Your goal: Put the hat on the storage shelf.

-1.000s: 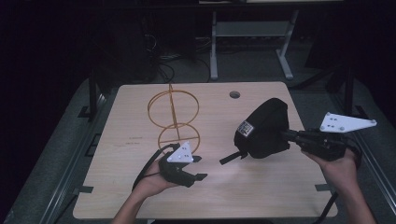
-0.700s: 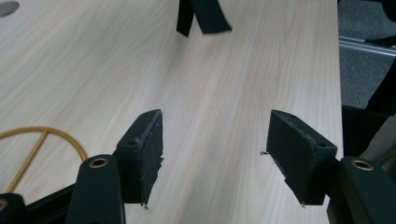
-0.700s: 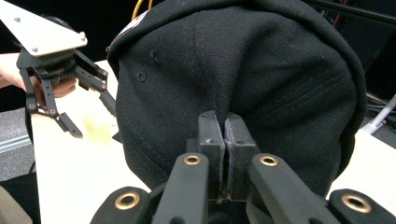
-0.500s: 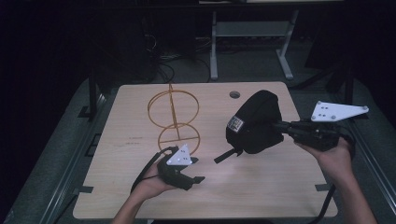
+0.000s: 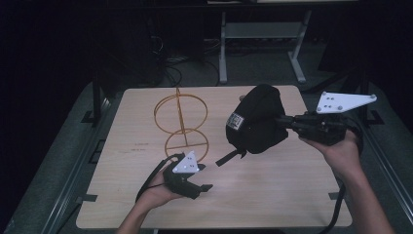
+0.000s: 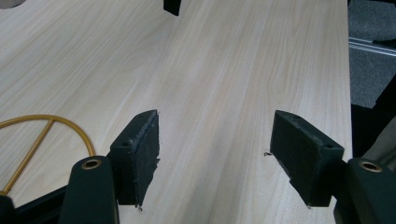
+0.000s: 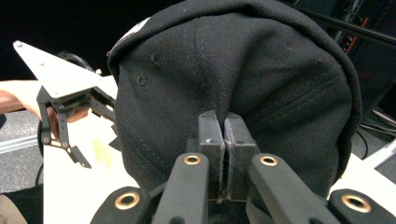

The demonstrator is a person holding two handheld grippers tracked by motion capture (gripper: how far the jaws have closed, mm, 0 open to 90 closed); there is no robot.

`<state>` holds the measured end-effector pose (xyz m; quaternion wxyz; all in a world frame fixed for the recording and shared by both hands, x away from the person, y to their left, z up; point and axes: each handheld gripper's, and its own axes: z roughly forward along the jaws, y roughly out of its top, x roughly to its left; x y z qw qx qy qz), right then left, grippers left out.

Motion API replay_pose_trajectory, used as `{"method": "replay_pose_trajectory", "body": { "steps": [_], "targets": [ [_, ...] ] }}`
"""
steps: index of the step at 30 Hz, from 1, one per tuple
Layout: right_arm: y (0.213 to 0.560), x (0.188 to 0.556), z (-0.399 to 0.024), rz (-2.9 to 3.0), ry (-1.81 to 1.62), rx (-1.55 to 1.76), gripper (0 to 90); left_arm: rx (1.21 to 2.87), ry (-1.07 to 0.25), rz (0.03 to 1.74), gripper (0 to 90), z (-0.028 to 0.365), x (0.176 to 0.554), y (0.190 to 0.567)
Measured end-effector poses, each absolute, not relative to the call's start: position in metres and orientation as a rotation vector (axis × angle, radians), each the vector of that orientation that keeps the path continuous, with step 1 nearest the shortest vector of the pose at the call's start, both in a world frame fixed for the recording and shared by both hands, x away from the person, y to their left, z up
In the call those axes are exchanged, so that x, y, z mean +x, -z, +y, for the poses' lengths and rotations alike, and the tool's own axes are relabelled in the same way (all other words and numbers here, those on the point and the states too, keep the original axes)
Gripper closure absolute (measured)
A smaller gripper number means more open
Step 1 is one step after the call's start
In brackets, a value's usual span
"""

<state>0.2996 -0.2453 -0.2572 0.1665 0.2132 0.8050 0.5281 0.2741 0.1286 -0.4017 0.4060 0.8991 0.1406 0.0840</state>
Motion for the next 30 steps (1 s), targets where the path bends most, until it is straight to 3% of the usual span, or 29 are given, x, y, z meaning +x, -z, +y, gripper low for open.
{"method": "replay_pose_trajectory", "body": {
  "steps": [30],
  "targets": [
    [0.214,0.33,-0.185,2.325,-1.521,0.441,87.6,2.271,-0.214,0.372,32.0,0.133,0.275,0.404]
  ]
}}
